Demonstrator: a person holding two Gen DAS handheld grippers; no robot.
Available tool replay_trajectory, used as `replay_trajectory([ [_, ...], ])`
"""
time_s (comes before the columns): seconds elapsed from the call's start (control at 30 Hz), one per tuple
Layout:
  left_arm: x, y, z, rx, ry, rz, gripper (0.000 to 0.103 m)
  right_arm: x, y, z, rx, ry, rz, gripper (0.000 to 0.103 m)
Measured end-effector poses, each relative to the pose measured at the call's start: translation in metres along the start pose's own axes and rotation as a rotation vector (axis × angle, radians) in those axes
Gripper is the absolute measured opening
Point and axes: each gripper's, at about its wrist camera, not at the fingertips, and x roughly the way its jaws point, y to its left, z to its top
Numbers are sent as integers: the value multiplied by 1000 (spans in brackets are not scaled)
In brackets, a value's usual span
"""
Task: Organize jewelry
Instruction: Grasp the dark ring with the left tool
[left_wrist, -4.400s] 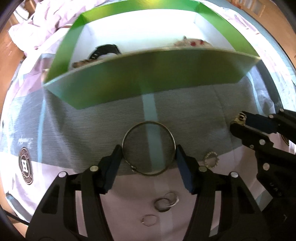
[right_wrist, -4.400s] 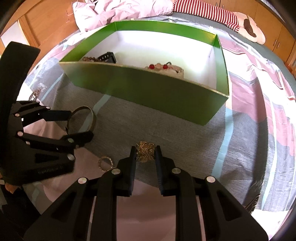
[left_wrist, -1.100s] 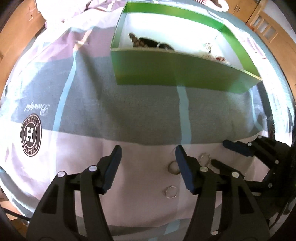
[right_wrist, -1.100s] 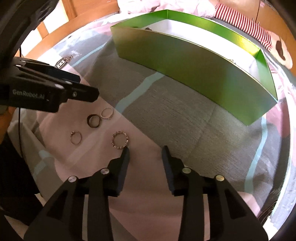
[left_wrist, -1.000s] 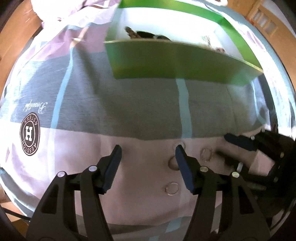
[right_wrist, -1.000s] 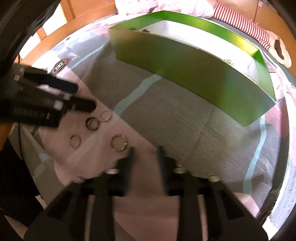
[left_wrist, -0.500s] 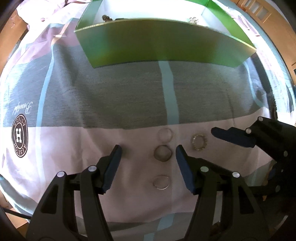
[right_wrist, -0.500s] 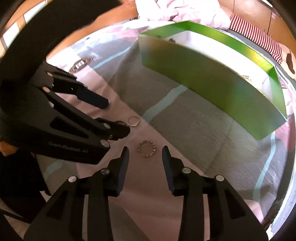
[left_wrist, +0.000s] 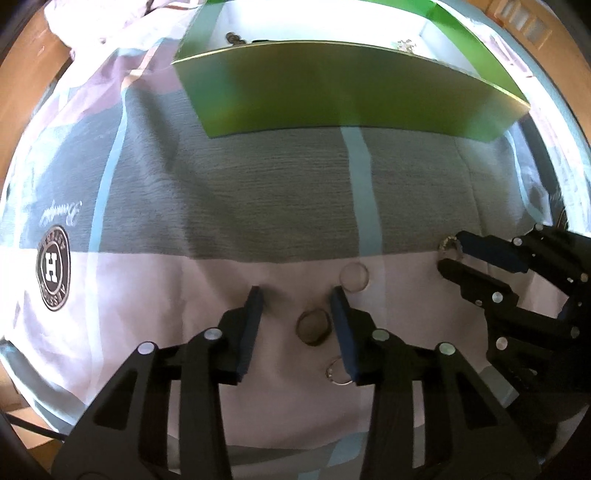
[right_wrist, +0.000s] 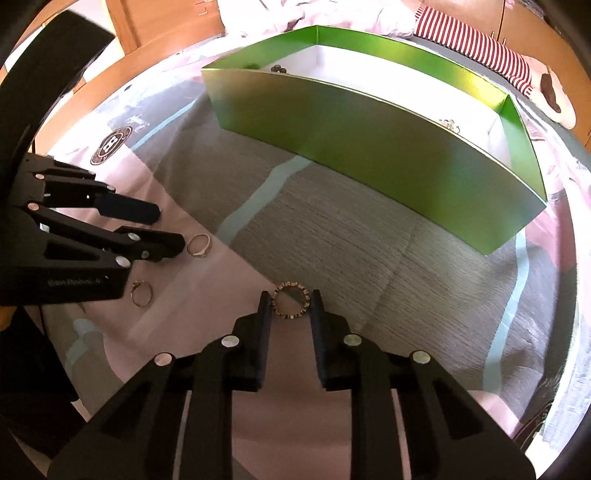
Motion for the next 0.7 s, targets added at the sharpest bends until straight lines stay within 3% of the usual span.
replay_trajectory([
  [0.17, 3, -17, 2, 38, 3, 17, 55, 3, 1, 2, 1, 2, -1, 21],
  [0.7, 8, -21, -7, 61, 5, 17, 54, 5, 2, 1, -2, -7, -18, 25],
])
